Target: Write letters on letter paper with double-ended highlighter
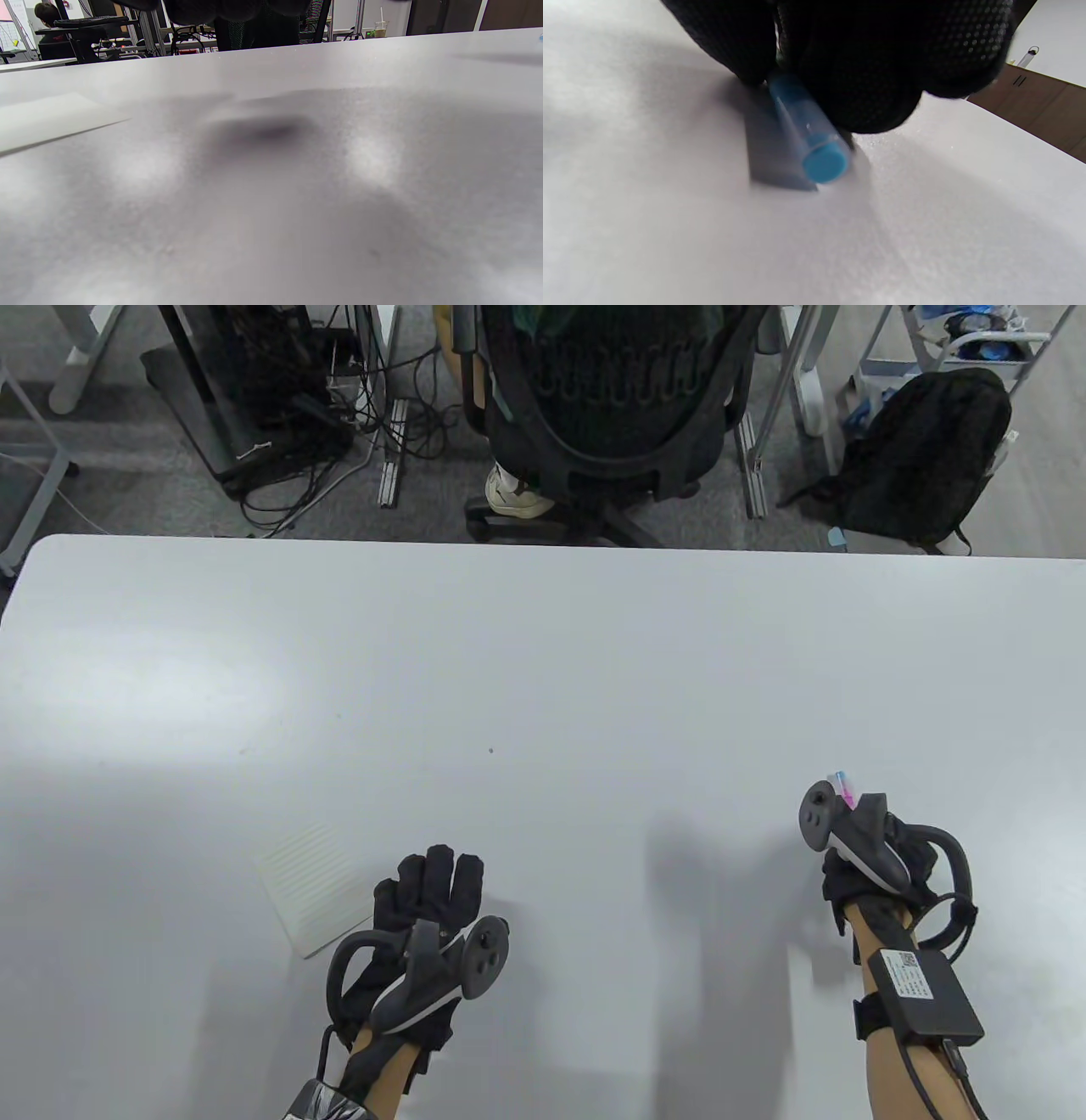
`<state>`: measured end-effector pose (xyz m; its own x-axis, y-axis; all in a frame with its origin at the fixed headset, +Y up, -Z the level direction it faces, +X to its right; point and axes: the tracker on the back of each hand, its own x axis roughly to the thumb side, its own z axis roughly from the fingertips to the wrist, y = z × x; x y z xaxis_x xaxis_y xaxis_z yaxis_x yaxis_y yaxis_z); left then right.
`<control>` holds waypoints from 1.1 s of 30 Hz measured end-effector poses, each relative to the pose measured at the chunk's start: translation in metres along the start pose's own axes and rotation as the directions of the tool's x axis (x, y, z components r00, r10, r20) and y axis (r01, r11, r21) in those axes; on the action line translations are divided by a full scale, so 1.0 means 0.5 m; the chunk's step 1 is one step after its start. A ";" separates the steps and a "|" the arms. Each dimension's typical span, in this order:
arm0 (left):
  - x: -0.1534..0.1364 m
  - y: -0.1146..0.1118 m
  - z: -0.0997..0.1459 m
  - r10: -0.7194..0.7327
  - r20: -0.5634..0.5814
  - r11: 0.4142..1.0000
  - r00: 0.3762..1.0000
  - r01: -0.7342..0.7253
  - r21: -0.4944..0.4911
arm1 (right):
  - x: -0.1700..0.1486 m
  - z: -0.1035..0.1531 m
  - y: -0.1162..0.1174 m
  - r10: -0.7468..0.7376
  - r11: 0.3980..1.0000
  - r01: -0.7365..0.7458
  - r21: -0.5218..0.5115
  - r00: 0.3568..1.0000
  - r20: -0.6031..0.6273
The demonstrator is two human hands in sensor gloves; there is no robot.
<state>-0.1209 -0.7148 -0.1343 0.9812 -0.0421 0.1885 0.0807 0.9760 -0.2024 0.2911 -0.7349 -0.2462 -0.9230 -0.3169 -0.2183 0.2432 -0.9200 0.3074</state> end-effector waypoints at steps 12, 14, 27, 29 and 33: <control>-0.001 0.002 -0.001 0.067 0.026 0.998 0.997 -0.067 0.007 | 0.004 0.073 -0.016 -0.097 0.994 0.099 -0.049 0.994 0.053; 0.000 0.002 -0.002 0.073 0.033 0.997 0.997 -0.073 0.008 | 0.023 0.102 -0.029 -0.065 0.992 0.075 -0.099 0.993 0.103; 0.034 0.005 0.003 0.053 0.090 0.998 0.995 -0.056 0.034 | 0.190 0.276 -0.068 -0.070 0.949 0.193 -0.247 0.899 0.432; 0.038 0.007 0.005 0.053 0.100 0.997 0.994 -0.057 0.044 | 0.214 0.294 -0.072 -0.064 0.946 0.200 -0.254 0.887 0.458; 0.048 0.009 0.011 0.044 0.130 0.997 0.990 -0.052 0.058 | 0.256 0.321 -0.078 -0.046 0.943 0.209 -0.260 0.854 0.518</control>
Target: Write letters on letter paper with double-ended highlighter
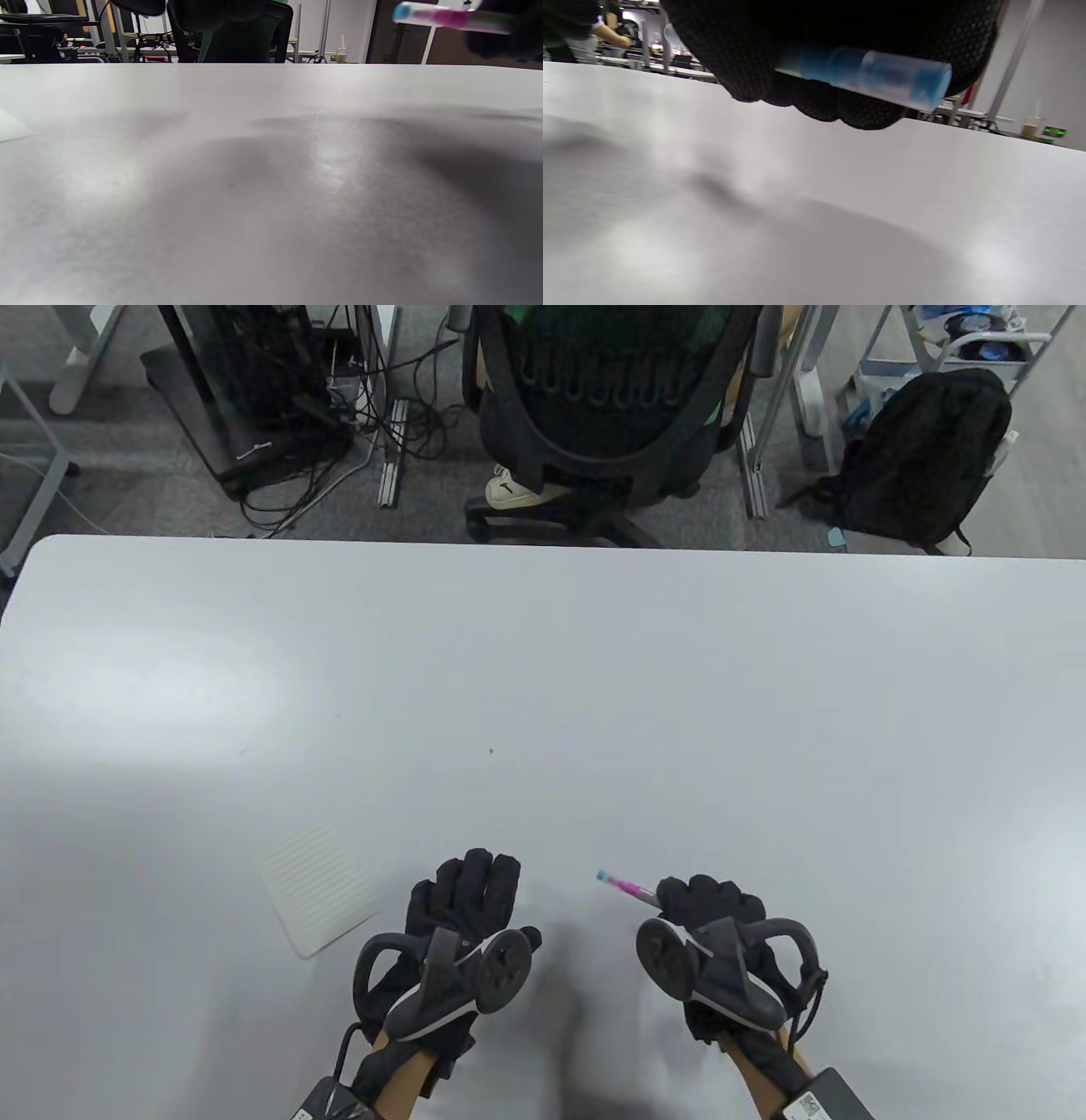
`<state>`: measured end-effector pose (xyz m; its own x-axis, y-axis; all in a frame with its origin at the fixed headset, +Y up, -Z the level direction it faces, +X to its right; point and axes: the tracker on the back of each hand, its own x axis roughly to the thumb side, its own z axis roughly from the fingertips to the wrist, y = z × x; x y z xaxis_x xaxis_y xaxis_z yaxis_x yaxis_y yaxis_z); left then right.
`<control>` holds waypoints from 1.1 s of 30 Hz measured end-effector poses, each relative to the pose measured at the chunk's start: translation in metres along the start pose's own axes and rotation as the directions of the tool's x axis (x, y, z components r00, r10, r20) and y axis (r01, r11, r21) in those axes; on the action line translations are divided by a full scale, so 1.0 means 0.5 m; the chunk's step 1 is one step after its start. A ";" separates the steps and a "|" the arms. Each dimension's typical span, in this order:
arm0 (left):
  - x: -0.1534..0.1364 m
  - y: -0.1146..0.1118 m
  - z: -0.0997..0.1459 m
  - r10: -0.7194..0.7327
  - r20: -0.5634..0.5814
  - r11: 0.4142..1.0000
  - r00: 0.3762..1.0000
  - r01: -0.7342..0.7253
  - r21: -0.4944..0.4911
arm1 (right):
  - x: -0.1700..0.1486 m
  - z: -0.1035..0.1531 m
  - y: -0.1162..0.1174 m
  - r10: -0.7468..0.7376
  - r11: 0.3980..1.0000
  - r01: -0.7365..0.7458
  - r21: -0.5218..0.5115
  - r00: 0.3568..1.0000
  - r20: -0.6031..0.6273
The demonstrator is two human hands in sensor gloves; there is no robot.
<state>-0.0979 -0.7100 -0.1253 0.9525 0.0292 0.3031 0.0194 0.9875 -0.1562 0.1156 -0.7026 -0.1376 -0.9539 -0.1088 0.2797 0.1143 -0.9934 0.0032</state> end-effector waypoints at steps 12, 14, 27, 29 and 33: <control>0.033 -0.005 0.005 -0.060 0.108 0.998 0.992 0.059 0.013 | 0.053 0.010 -0.009 -0.001 1.000 0.001 -0.001 0.994 0.109; 0.036 -0.005 0.007 -0.071 0.117 0.997 0.991 0.069 0.020 | 0.058 0.012 -0.014 0.002 1.000 0.000 -0.013 0.992 0.124; 0.042 -0.004 0.010 -0.076 0.133 0.997 0.988 0.072 0.035 | 0.080 0.018 -0.023 -0.015 0.998 0.025 -0.054 0.984 0.176; 0.044 -0.004 0.010 -0.079 0.136 0.996 0.988 0.074 0.038 | 0.084 0.019 -0.024 -0.013 0.998 0.024 -0.054 0.983 0.183; 0.044 -0.003 0.010 -0.080 0.139 0.997 0.987 0.076 0.034 | 0.088 0.021 -0.023 0.008 0.998 0.003 -0.056 0.981 0.195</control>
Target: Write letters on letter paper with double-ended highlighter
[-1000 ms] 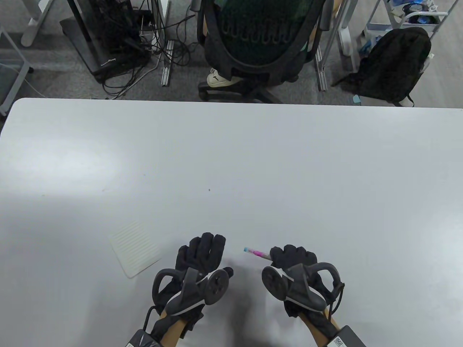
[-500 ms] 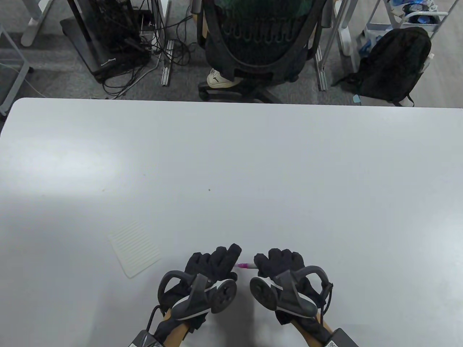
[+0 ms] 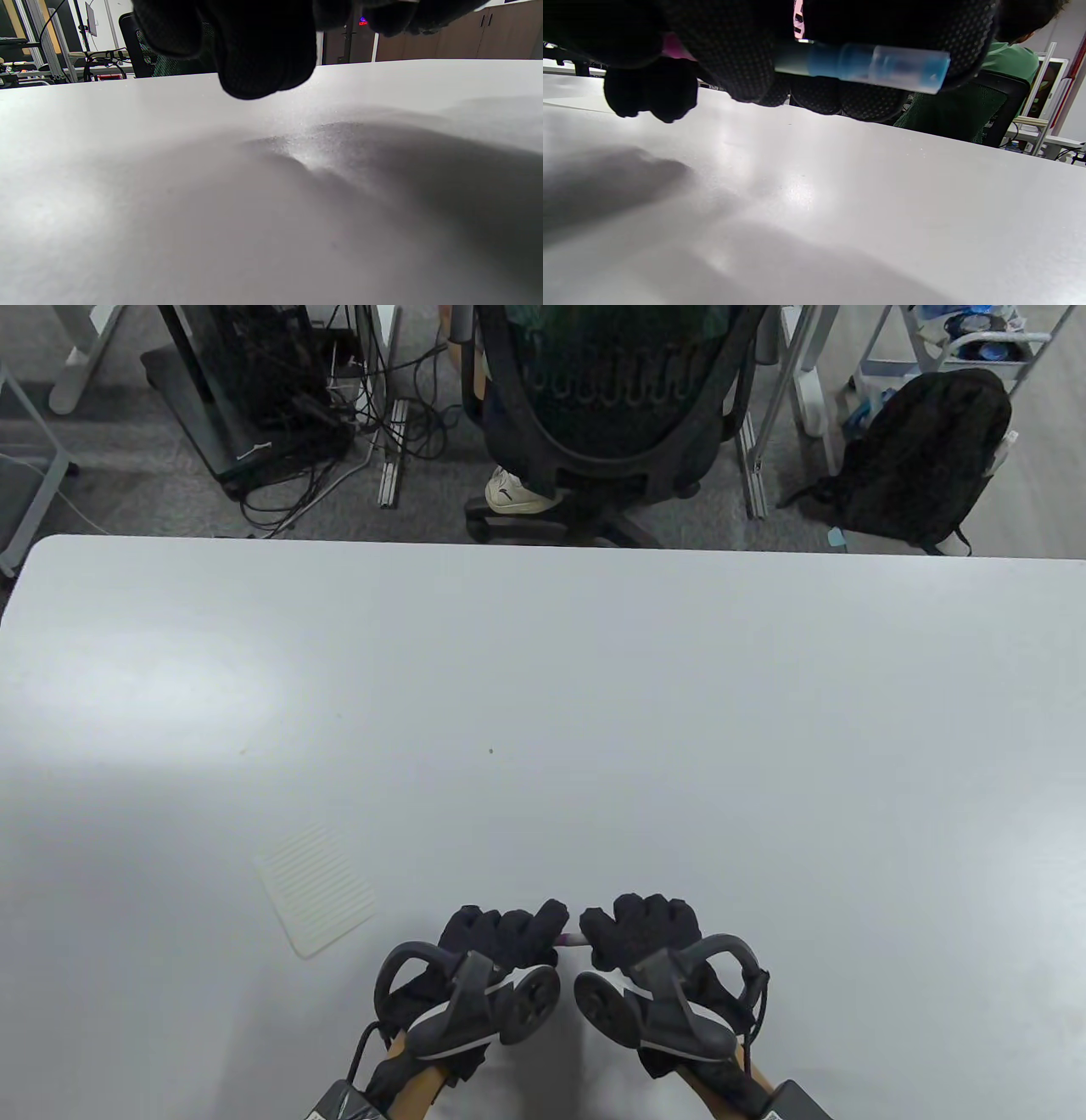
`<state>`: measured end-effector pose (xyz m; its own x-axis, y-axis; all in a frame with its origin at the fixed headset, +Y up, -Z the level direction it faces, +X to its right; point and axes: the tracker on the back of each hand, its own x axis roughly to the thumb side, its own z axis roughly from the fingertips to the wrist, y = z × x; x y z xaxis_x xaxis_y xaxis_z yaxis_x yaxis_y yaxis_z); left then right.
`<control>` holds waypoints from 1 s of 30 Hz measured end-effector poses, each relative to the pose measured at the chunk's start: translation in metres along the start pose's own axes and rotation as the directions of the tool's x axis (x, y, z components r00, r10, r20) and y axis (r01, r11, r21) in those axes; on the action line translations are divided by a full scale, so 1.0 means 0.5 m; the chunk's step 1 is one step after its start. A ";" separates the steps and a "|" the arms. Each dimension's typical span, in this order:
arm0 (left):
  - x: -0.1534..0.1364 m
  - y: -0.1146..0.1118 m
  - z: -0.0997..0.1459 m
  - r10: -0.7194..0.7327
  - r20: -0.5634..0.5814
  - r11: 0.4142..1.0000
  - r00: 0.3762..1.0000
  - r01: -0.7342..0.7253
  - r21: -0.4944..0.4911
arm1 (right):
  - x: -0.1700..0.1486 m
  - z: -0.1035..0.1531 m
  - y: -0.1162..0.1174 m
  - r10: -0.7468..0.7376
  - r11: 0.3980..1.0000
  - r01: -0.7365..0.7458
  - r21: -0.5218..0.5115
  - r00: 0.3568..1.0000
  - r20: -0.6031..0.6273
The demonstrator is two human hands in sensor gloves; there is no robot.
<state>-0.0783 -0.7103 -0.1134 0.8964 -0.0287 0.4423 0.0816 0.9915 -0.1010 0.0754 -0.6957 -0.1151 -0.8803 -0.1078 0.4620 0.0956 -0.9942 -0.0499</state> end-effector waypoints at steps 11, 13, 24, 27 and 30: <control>-0.029 0.004 0.007 0.047 -0.028 0.999 0.999 -0.046 0.018 | -0.033 0.004 0.004 -0.034 0.999 0.035 0.013 0.999 -0.036; -0.037 0.006 0.009 0.070 -0.034 0.997 0.997 -0.070 0.024 | -0.045 0.006 0.003 -0.073 0.997 0.074 0.008 0.996 -0.055; -0.023 0.007 0.017 0.070 0.002 0.995 0.998 -0.069 0.070 | -0.040 0.016 -0.007 -0.083 0.995 0.084 -0.055 0.996 0.023; -0.025 0.009 0.018 0.052 -0.005 0.995 0.999 -0.052 0.082 | -0.045 0.017 -0.009 -0.083 0.995 0.084 -0.058 0.996 0.019; -0.030 0.007 0.016 0.061 -0.010 0.995 0.998 -0.061 0.074 | -0.048 0.016 -0.010 -0.085 0.995 0.086 -0.044 0.996 0.007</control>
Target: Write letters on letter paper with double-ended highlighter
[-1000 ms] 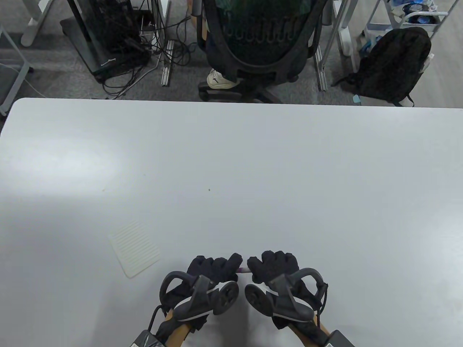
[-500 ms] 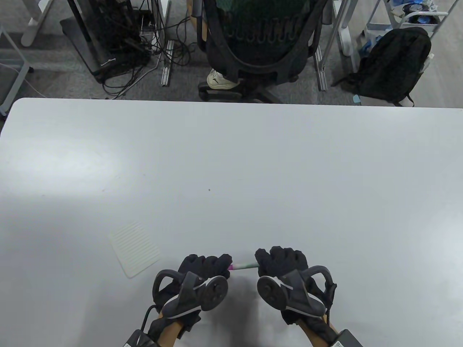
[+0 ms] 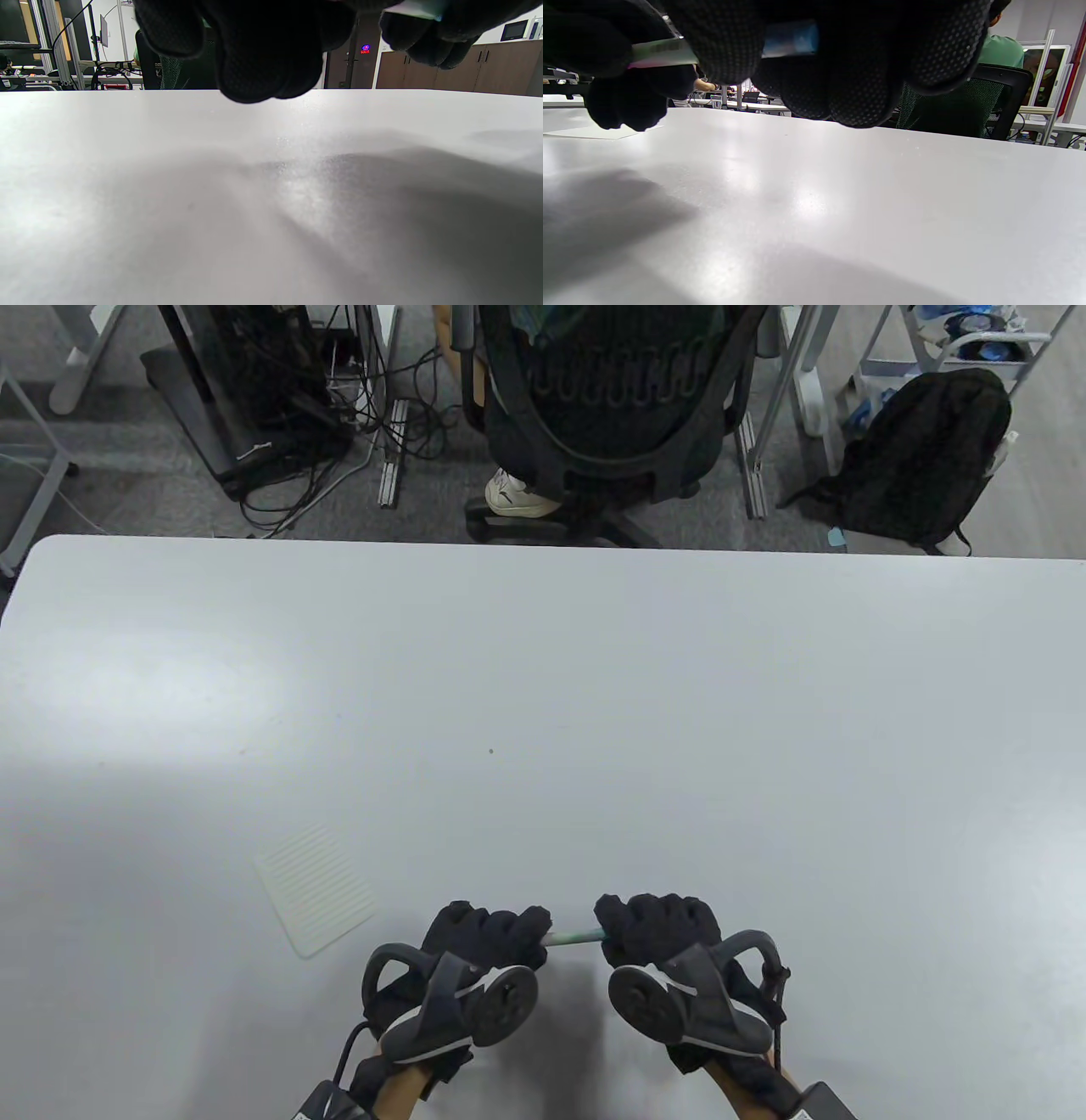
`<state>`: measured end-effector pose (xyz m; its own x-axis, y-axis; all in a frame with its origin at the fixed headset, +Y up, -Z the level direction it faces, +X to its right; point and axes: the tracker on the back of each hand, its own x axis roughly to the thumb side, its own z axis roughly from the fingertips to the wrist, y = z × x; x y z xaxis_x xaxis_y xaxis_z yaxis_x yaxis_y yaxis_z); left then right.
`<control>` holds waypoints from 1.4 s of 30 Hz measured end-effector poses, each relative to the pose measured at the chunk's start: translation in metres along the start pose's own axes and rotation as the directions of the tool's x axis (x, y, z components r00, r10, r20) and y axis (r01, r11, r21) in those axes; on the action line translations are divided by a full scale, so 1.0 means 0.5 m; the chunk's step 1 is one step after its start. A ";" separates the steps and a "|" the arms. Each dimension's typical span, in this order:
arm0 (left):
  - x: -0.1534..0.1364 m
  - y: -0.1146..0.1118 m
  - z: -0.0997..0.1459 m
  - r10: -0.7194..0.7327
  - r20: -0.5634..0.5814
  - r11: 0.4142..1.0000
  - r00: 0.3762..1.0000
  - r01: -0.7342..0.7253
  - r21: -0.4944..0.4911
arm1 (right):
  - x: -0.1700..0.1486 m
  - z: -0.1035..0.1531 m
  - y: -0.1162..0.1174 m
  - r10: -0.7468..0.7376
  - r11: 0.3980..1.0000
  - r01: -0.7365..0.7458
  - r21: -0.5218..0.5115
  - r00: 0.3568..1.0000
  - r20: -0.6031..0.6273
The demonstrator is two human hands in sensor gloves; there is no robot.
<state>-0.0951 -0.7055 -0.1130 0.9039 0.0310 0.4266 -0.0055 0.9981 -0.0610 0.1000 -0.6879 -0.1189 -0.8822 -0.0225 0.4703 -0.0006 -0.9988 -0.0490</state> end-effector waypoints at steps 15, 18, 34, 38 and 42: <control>-0.005 0.009 0.004 0.013 0.020 1.000 1.000 -0.014 0.019 | -0.015 0.002 -0.006 0.089 0.994 -0.086 -0.070 0.995 0.040; -0.006 0.012 0.010 0.002 0.020 0.998 1.000 -0.004 0.064 | -0.019 0.003 -0.011 0.049 0.996 -0.044 -0.074 0.997 0.062; -0.040 0.013 0.013 -0.018 -0.069 0.988 0.997 0.028 0.153 | -0.125 0.012 -0.036 -0.212 0.975 0.218 0.040 0.970 -0.116; -0.007 0.006 0.004 -0.095 -0.028 0.986 0.995 0.098 0.137 | -0.099 -0.004 -0.038 -0.017 0.997 0.022 0.079 0.997 -0.074; -0.014 0.006 0.002 -0.083 -0.038 0.989 0.996 0.088 0.123 | -0.101 -0.005 -0.018 -0.009 0.992 0.021 0.126 0.996 -0.089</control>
<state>-0.1019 -0.7027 -0.1151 0.9168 -0.0545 0.3956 0.0211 0.9959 0.0882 0.1433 -0.6778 -0.1445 -0.9206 -0.0092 0.3904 0.0404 -0.9966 0.0718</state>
